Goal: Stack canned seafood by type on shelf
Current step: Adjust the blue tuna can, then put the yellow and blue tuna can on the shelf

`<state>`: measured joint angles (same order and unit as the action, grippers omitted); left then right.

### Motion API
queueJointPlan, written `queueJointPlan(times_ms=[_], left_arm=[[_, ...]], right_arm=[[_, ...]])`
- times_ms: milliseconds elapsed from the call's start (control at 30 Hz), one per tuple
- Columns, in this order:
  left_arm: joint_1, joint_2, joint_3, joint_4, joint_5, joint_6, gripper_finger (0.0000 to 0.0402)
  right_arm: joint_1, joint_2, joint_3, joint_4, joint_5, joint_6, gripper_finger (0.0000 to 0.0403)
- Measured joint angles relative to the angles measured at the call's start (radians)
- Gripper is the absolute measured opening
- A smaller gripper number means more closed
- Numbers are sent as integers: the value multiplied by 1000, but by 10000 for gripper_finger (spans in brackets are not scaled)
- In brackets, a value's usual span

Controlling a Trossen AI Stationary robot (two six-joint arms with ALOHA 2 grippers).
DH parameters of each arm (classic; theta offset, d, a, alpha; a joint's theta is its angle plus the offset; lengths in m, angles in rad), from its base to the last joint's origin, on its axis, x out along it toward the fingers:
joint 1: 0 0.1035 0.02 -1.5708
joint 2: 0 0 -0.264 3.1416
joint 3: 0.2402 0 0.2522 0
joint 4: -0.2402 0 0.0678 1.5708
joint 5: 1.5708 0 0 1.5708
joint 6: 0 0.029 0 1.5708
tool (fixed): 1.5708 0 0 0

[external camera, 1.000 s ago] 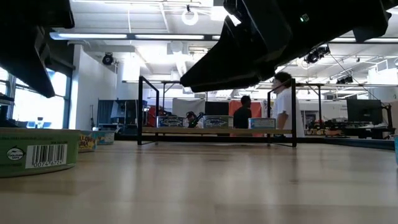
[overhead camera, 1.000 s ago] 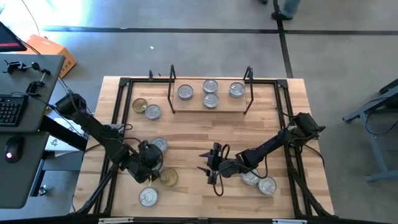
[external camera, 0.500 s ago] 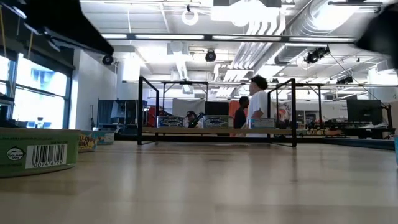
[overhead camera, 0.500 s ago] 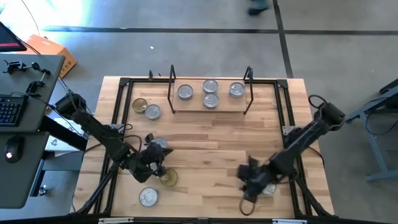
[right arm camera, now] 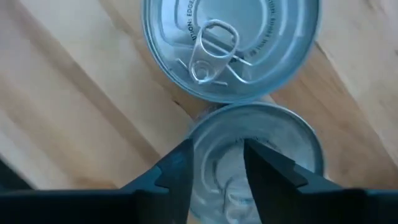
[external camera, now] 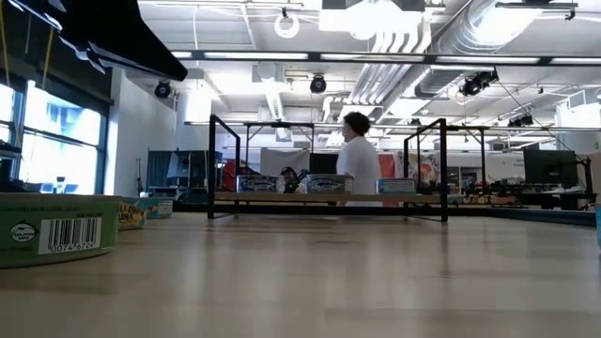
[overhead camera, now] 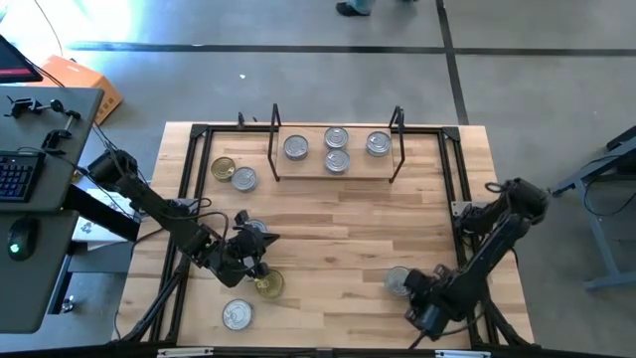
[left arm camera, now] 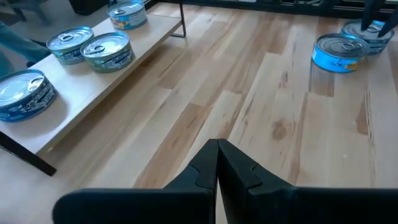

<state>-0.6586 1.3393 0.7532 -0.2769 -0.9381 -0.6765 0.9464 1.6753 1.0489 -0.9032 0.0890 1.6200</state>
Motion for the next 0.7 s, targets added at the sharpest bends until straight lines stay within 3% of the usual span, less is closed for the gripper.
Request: queueJointPlan(times_ms=[200,333,500,600,700], left_arm=[[0,0,0,20,1,0,0],[0,0,0,31,1,0,0],[-3,-1,0,45,1,0,0],[-3,-1,0,45,10,0,0],[-3,-1,0,49,13,-2,0]], right_arm=[[-69,53,4,200,-78,-175,104],[-132,59,1,359,14,-364,94],[-205,62,-3,531,242,-695,89],[-227,51,0,607,261,-851,89],[-228,31,41,529,260,-886,89]])
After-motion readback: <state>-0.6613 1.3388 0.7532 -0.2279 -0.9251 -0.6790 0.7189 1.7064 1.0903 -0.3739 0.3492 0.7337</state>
